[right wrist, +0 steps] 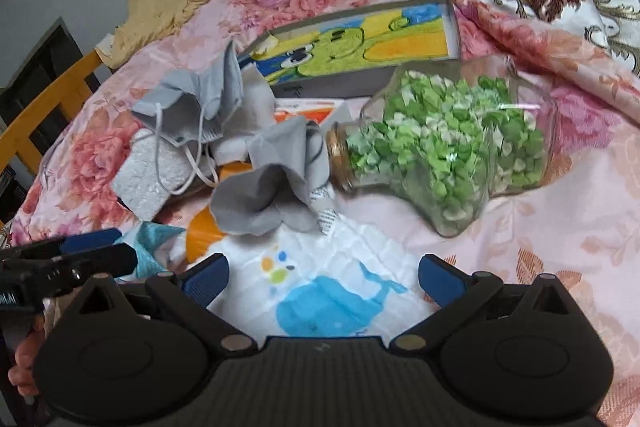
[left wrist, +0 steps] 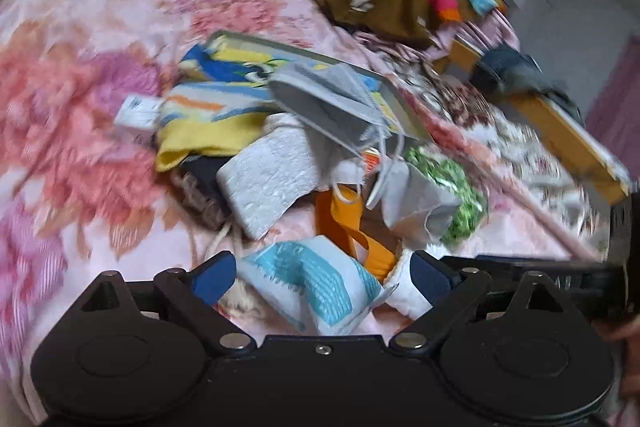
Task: Organize soft objects
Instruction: 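Move right tool toward white towel while left tool approaches blue-white packet, then grasp white blue-print towel with right tool while left tool grasps blue-white packet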
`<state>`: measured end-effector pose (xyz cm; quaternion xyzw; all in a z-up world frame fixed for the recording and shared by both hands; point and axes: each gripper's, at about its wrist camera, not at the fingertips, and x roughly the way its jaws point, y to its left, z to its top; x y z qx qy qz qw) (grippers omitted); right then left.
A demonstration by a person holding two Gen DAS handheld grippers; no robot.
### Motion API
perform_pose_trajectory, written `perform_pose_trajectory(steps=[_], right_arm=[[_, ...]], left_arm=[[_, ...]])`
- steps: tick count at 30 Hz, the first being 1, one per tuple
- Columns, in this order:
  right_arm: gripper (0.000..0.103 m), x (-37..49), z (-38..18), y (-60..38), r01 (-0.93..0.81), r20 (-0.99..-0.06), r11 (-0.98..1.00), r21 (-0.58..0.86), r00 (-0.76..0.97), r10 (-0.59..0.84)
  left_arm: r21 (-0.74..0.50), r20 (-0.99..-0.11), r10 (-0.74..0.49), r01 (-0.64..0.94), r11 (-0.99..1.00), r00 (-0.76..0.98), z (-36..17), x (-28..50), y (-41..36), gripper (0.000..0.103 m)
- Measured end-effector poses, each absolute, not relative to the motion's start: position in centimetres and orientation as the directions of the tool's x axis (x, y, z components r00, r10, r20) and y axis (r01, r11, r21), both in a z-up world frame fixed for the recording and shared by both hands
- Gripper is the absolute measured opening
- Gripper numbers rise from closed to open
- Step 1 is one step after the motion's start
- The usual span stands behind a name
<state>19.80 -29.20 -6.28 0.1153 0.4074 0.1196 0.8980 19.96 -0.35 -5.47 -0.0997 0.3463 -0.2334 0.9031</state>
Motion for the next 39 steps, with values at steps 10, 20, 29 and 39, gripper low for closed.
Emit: perform_pose_trajectory(steps=[10, 20, 29, 39], right_arm=[[0.103, 20.1, -7.3, -27.9, -0.15, -0.748, 0.948, 0.281, 0.585, 0.314], [0.089, 19.7, -7.1, -26.6, -0.203, -0.756, 0.943, 0.262, 0.564, 0.331], [0.077, 19.0, -6.5, -24.9, -0.265, -0.759, 0.948, 0.177, 0.577, 0.303], [0.058, 17.9, -6.1, -23.4, -0.318, -0.747, 0.945, 0.073, 0.611, 0.263]], left_arm=[[-0.26, -0.623, -0.508, 0.454, 0.852, 0.595, -6.9, 21.5, -1.2, 0.085], [-0.225, -0.64, -0.498, 0.476, 0.85, 0.585, -7.6, 21.0, -1.8, 0.082], [-0.203, -0.646, -0.499, 0.501, 0.841, 0.577, -8.1, 20.5, -2.1, 0.085], [-0.079, -0.645, -0.437, 0.514, 0.854, 0.627, -8.7, 19.0, -3.5, 0.079]])
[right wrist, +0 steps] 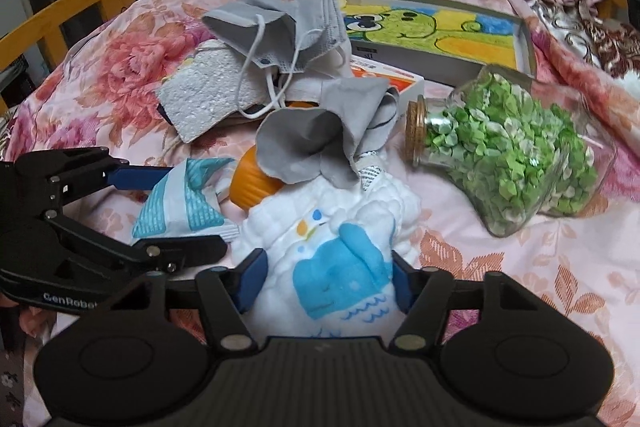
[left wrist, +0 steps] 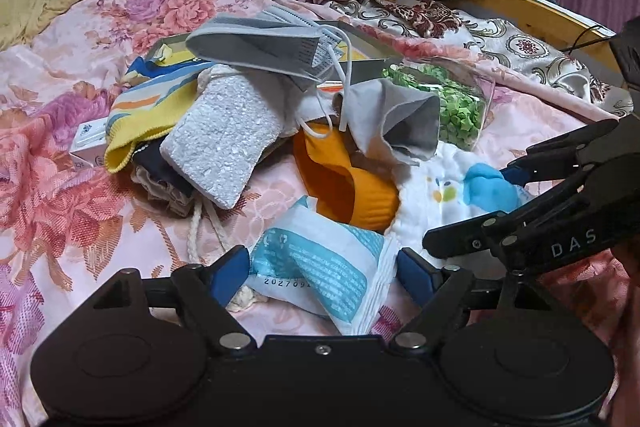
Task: Organize soft objects
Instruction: 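Grasp white blue-print towel with right tool while left tool grasps blue-white packet, then carry towel with right tool into cartoon tray while left tool carries packet there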
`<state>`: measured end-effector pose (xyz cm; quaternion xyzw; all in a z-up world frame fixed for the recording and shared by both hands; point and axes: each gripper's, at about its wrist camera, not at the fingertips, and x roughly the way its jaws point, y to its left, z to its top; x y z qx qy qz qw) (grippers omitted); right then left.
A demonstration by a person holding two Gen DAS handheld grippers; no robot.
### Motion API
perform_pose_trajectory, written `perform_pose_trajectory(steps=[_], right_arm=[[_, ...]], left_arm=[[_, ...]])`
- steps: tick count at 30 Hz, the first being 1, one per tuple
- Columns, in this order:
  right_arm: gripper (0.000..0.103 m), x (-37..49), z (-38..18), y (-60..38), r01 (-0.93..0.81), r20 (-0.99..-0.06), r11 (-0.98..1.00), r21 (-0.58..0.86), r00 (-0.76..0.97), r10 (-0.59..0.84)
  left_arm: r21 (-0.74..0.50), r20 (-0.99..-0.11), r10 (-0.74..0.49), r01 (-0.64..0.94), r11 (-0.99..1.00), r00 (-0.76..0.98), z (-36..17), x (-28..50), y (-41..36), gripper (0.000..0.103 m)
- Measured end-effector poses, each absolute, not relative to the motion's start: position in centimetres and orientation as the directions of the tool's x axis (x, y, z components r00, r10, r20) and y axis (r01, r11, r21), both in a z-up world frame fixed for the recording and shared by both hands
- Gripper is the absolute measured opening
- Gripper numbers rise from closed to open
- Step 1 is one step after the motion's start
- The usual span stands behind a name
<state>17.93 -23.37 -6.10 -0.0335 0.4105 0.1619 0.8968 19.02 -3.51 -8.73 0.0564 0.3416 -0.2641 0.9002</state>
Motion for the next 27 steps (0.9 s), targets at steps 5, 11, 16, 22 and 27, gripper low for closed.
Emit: perform_pose_trajectory(steps=[5, 11, 16, 22, 27], right_arm=[[0.042, 17.3, -5.9, -22.6, -0.344, -0.733, 0.938, 0.034, 0.63, 0.257], [0.032, 15.8, -5.2, -20.9, -0.408, -0.69, 0.91, -0.069, 0.679, 0.252], [0.03, 14.4, -4.3, -20.3, -0.43, -0.623, 0.895, -0.121, 0.735, 0.269], [0.03, 13.2, -3.1, -20.6, -0.409, -0.538, 0.901, -0.147, 0.797, 0.274], [0.03, 11.7, -1.4, -22.0, -0.327, -0.409, 0.932, -0.156, 0.88, 0.24]], left_arm=[[-0.122, -0.626, -0.422, 0.452, 0.884, 0.656, -8.5, 18.3, -3.2, 0.069], [-0.178, -0.602, -0.412, 0.388, 0.904, 0.684, -8.1, 16.8, -2.8, 0.061], [-0.236, -0.596, -0.412, 0.34, 0.91, 0.689, -7.0, 16.3, -2.4, 0.06], [-0.29, -0.566, -0.4, 0.28, 0.915, 0.721, -5.6, 15.4, -1.9, 0.06], [-0.311, -0.523, -0.407, 0.277, 0.909, 0.749, -3.9, 14.7, -1.7, 0.06]])
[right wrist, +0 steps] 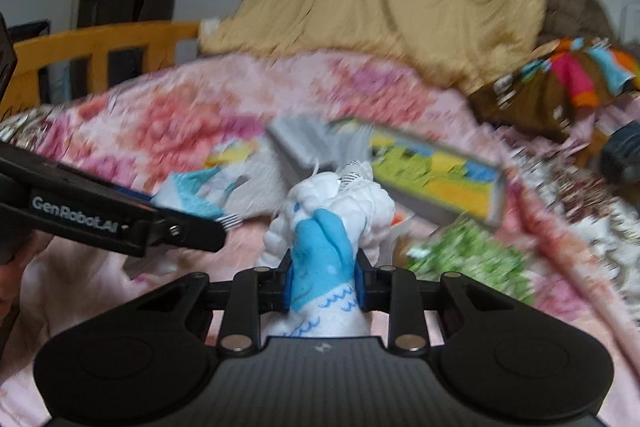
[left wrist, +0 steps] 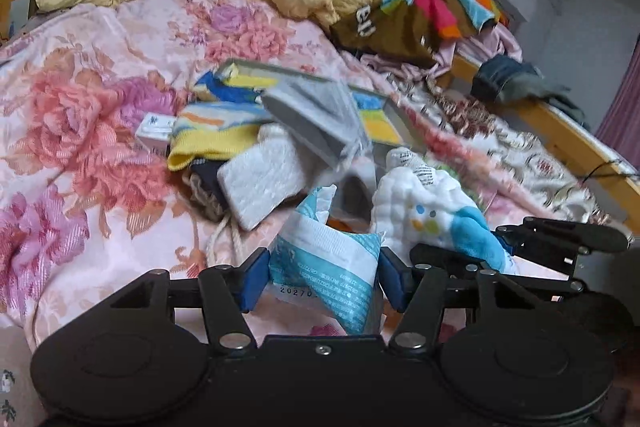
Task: Organize soft objects
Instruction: 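Carry towel with right tool into cartoon tray while left tool carries packet there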
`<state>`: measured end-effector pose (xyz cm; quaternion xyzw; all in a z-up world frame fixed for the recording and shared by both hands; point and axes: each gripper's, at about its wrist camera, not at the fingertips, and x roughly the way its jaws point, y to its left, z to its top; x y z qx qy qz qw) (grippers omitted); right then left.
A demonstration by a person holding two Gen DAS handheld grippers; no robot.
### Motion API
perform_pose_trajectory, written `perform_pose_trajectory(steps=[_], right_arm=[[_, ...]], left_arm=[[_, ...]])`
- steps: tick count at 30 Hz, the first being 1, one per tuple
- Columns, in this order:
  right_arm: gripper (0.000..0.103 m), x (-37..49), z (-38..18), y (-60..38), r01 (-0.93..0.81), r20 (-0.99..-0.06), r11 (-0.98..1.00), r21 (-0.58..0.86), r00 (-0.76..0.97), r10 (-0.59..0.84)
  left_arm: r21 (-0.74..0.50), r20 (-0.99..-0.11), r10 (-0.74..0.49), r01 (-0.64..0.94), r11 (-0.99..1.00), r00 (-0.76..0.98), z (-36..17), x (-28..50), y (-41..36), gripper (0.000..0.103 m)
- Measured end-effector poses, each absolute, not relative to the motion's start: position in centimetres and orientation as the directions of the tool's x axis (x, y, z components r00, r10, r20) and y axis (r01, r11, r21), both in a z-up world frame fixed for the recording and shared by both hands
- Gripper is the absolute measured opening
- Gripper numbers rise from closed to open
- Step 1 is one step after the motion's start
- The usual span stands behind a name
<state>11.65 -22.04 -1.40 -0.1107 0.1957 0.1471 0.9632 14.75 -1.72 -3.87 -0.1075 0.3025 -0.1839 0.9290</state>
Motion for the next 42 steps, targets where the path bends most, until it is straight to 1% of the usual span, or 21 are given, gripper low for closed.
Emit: perform_pose_trajectory(steps=[3, 7, 11, 14, 16, 18, 21, 24, 28, 33, 35, 38, 42], right_arm=[[0.031, 11.1, -0.4, -23.7, -0.279, -0.343, 0.955, -0.101, 0.911, 0.23], [0.032, 11.3, 0.1, -24.9, -0.22, -0.312, 0.973, -0.069, 0.931, 0.188], [0.032, 11.6, 0.6, -25.4, -0.188, -0.285, 0.979, -0.08, 0.945, 0.158], [0.033, 12.2, 1.0, -25.4, -0.172, -0.243, 0.98, -0.096, 0.959, 0.145], [0.033, 13.3, 1.4, -25.4, -0.172, -0.232, 0.981, -0.087, 0.961, 0.148], [0.033, 14.9, 1.9, -25.9, -0.174, -0.224, 0.984, -0.047, 0.961, 0.159], [0.034, 18.3, 2.6, -26.8, -0.136, -0.197, 0.99, -0.037, 0.972, 0.126], [0.034, 22.4, 3.2, -28.1, -0.103, -0.188, 0.995, 0.013, 0.977, 0.104], [0.034, 27.3, 2.6, -29.5, -0.081, -0.192, 0.992, 0.097, 0.977, 0.098], [0.034, 31.8, 0.9, -31.1, -0.061, -0.235, 0.982, 0.176, 0.967, 0.102], [0.034, 33.5, 0.1, -32.2, -0.07, -0.258, 0.972, 0.223, 0.958, 0.128], [0.034, 35.6, -0.9, -33.3, -0.036, -0.307, 0.97, 0.239, 0.945, 0.111], [0.034, 37.4, -2.2, -34.7, -0.005, -0.365, 0.954, 0.3, 0.923, 0.12]], left_arm=[[-0.326, -0.495, -0.422, 0.288, 0.9, 0.76, -2.7, 14.3, -1.8, 0.06], [-0.341, -0.451, -0.439, 0.304, 0.889, 0.777, -1.6, 13.6, -2.2, 0.06], [-0.331, -0.421, -0.452, 0.33, 0.884, 0.787, -0.4, 13.7, -3.0, 0.06], [-0.325, -0.393, -0.457, 0.345, 0.881, 0.798, 0.6, 14.4, -3.4, 0.06], [-0.322, -0.379, -0.455, 0.346, 0.881, 0.806, 1.2, 15.0, -3.6, 0.06], [-0.312, -0.373, -0.447, 0.344, 0.886, 0.813, 1.9, 16.2, -3.8, 0.06], [-0.313, -0.371, -0.44, 0.336, 0.889, 0.818, 3.0, 18.8, -4.1, 0.06], [-0.316, -0.369, -0.433, 0.326, 0.891, 0.823, 4.2, 21.8, -4.6, 0.06], [-0.294, -0.372, -0.415, 0.319, 0.901, 0.83, 5.4, 25.7, -5.5, 0.061], [-0.282, -0.41, -0.411, 0.316, 0.906, 0.814, 5.8, 31.2, -7.0, 0.061], [-0.301, -0.422, -0.414, 0.306, 0.903, 0.806, 5.5, 33.5, -7.6, 0.061], [-0.326, -0.441, -0.402, 0.273, 0.905, 0.803, 4.7, 36.7, -8.6, 0.061], [-0.275, -0.477, -0.362, 0.255, 0.927, 0.801, 3.0, 39.9, -10.8, 0.061]])
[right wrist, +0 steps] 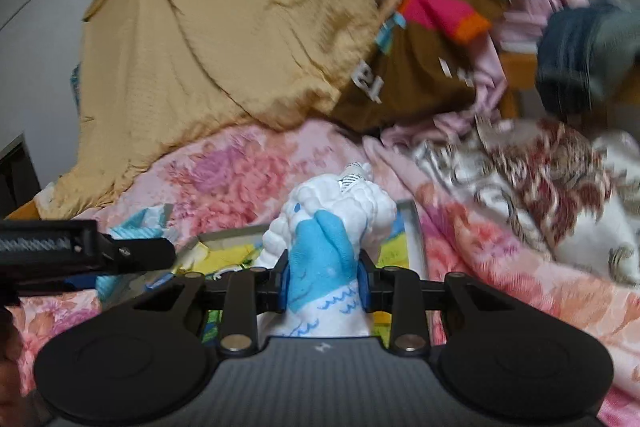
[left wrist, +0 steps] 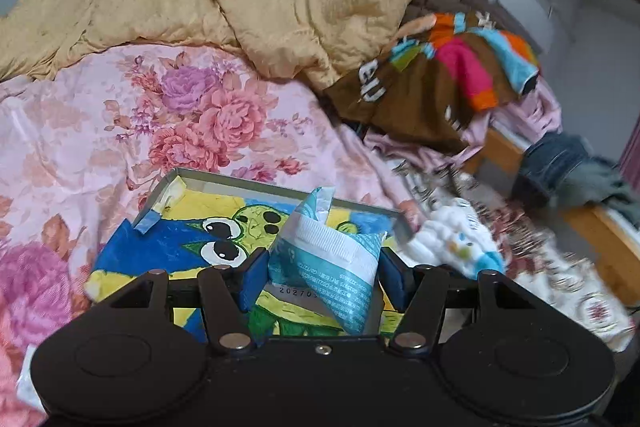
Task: Organize soft objects
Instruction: 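Carry towel with right tool into cartoon tray while left tool carries packet there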
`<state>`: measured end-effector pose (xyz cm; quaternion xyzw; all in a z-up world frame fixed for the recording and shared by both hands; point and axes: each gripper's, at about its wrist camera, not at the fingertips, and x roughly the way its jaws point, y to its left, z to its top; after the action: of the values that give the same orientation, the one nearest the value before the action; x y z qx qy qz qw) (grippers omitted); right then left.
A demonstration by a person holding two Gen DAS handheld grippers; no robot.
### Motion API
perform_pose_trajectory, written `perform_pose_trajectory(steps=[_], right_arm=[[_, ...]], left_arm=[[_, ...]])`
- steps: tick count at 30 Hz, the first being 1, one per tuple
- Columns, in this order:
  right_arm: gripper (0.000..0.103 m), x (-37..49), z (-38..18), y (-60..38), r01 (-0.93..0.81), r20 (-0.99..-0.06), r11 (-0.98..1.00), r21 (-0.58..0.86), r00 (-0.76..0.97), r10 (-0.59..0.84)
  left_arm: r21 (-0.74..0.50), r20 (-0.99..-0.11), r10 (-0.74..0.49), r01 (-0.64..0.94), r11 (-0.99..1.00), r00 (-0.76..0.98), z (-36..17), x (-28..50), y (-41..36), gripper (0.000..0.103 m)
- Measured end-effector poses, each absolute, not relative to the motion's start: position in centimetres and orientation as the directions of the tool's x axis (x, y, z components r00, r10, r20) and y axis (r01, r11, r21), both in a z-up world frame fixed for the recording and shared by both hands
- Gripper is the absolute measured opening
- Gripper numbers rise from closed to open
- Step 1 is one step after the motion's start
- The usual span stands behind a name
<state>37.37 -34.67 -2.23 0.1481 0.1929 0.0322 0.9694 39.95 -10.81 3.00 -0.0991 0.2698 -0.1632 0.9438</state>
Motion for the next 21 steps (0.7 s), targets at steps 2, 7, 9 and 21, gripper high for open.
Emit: perform_pose_trajectory(steps=[2, 7, 9, 21], right_arm=[[0.034, 38.1, -2.9, -35.2, 0.004, -0.401, 0.942, 0.335, 0.905, 0.139], [0.035, 39.6, -3.8, -35.3, 0.017, -0.48, 0.937, 0.35, 0.862, 0.164], [0.038, 39.8, -4.0, -35.2, 0.027, -0.5, 0.937, 0.348, 0.851, 0.161], [0.067, 40.1, -4.2, -35.0, 0.063, -0.537, 0.936, 0.346, 0.831, 0.143]], left_arm=[[-0.277, -0.5, -0.359, 0.247, 0.929, 0.788, 2.1, 41.5, -11.6, 0.061], [-0.258, -0.583, -0.323, 0.207, 0.944, 0.746, -0.5, 44.4, -12.7, 0.061], [-0.253, -0.611, -0.31, 0.192, 0.948, 0.729, -1.5, 45.2, -12.8, 0.061], [-0.271, -0.71, -0.25, 0.072, 0.96, 0.658, -5.2, 47.5, -11.8, 0.066]])
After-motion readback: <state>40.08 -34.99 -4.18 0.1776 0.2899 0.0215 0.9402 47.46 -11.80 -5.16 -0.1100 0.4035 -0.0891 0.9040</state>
